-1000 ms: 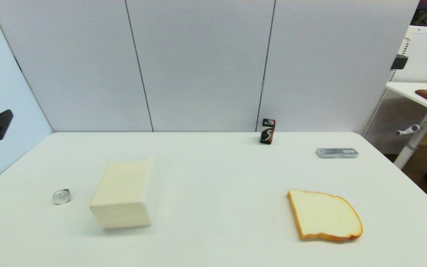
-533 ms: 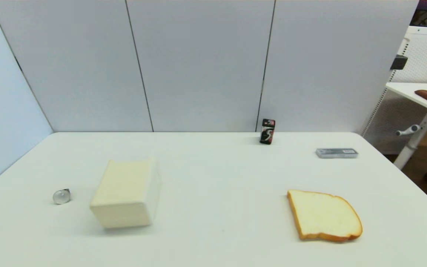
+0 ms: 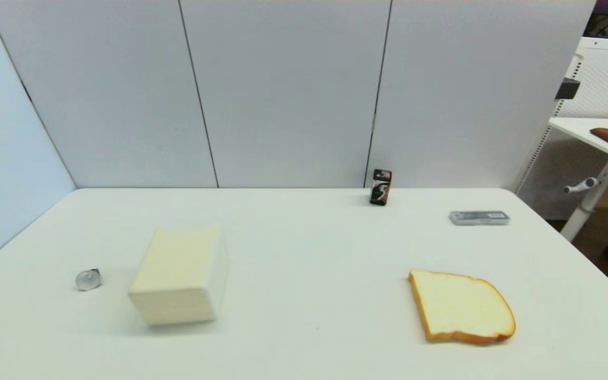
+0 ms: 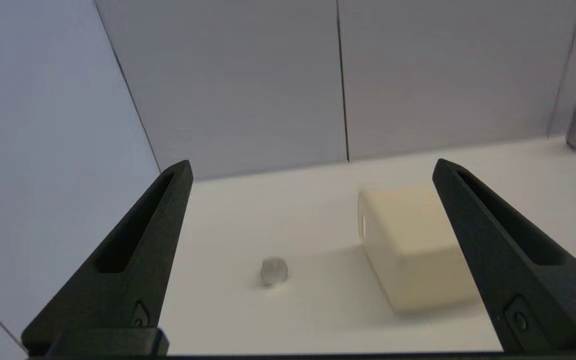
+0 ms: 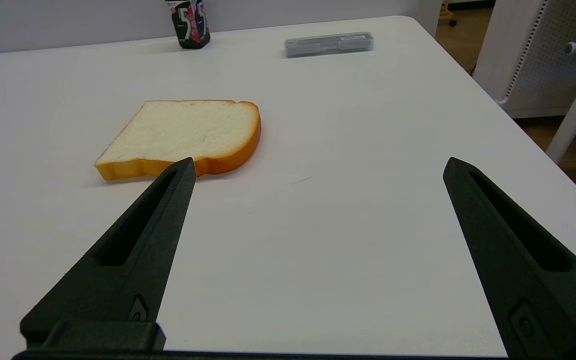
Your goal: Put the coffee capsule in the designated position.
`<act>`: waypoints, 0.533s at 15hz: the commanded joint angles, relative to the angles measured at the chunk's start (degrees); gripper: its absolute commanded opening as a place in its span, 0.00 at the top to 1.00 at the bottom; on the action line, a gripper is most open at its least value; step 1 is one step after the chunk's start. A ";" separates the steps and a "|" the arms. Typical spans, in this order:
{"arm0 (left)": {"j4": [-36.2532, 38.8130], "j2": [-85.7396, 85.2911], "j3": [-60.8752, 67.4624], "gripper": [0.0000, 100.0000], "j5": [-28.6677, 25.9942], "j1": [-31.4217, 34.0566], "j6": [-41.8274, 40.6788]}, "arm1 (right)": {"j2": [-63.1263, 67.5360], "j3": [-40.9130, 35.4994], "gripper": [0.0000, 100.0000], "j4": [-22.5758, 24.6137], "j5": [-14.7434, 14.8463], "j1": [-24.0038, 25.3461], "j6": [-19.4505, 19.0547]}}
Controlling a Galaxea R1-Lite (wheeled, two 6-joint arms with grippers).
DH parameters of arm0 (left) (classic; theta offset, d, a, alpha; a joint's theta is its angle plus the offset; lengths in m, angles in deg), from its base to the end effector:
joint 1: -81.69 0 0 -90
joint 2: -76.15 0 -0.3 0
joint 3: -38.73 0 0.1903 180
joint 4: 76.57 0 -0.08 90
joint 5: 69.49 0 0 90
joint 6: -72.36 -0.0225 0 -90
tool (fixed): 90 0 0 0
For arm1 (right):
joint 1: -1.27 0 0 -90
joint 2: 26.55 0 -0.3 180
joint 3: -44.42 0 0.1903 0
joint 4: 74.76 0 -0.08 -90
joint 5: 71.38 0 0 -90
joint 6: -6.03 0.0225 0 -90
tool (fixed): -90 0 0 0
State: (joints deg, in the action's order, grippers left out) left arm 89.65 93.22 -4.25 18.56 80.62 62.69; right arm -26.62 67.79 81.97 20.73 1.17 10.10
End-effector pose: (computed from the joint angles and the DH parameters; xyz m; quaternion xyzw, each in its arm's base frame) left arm -0.0154 -0.0005 0.1928 0.0846 -0.1075 -0.0172 0.9905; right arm -0.0229 -0.0008 0.0756 0.0355 -0.0022 -0.0192 0.9992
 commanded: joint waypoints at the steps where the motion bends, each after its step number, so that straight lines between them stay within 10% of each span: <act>1: -3.78 -7.06 8.98 0.00 -1.57 0.72 -0.62 | 0.07 0.00 0.00 -0.01 0.00 0.01 0.06; 8: -10.72 -17.17 19.53 0.00 -1.13 0.98 -0.09 | 0.07 0.00 0.00 -0.01 0.00 0.01 -0.03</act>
State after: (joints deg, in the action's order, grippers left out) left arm 83.00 78.21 14.59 17.34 81.58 62.67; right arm -26.62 67.79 81.95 20.73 1.17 10.07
